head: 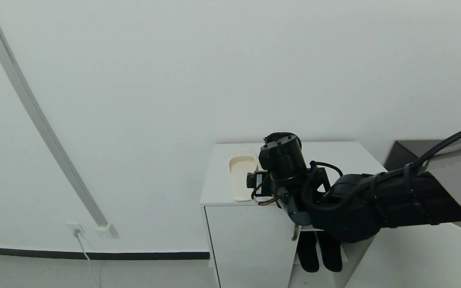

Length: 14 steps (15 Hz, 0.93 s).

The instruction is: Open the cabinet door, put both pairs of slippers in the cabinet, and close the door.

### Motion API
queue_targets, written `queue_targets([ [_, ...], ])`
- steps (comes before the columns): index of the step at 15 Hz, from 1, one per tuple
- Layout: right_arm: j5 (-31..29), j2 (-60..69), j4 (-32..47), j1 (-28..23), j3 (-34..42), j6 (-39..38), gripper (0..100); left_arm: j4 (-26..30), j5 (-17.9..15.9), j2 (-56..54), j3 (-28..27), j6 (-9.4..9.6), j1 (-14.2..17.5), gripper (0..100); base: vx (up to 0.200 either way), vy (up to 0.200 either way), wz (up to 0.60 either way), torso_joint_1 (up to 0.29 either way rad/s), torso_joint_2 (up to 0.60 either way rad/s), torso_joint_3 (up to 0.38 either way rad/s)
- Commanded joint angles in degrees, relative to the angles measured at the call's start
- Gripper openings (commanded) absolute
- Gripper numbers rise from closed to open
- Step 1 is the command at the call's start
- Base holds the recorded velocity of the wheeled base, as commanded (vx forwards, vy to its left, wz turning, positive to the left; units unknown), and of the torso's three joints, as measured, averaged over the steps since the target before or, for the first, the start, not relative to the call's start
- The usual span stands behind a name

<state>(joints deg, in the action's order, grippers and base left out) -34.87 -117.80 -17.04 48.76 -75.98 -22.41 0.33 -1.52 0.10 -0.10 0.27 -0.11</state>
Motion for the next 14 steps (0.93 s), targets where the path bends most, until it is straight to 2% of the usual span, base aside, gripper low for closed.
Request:
queue_targets([
  [1, -0.1, -2.1, -2.4, 0.2, 1.0, 0.1, 100, 0.0, 0.0, 0.0, 0.0, 0.0, 0.0, 0, 0.2, 0.0, 0.0, 0.007, 0.0, -0.002],
  [3, -0.2, -2.9, -3.2, 0.3, 1.9, 0.1, 100, 0.0, 0.0, 0.0, 0.0, 0.0, 0.0, 0, 0.2, 0.0, 0.0, 0.0, 0.0, 0.007],
  [8, -1.2, -5.2, -8.1, 1.0, 4.4, 0.3, 100, 0.0, 0.0, 0.0, 0.0, 0.0, 0.0, 0, 0.0, 0.0, 0.0, 0.0, 0.0, 0.0],
  [10, -1.2, -6.4, -8.8, 0.8, 3.8, 0.5, 100, 0.0, 0.0, 0.0, 0.0, 0.0, 0.0, 0, 0.0, 0.0, 0.0, 0.0, 0.0, 0.0],
  [14, -1.1, -12.5, -15.0, -1.7, -1.4, 5.7, 100, 0.0, 0.0, 0.0, 0.0, 0.0, 0.0, 0, 0.0, 0.0, 0.0, 0.0, 0.0, 0.0],
])
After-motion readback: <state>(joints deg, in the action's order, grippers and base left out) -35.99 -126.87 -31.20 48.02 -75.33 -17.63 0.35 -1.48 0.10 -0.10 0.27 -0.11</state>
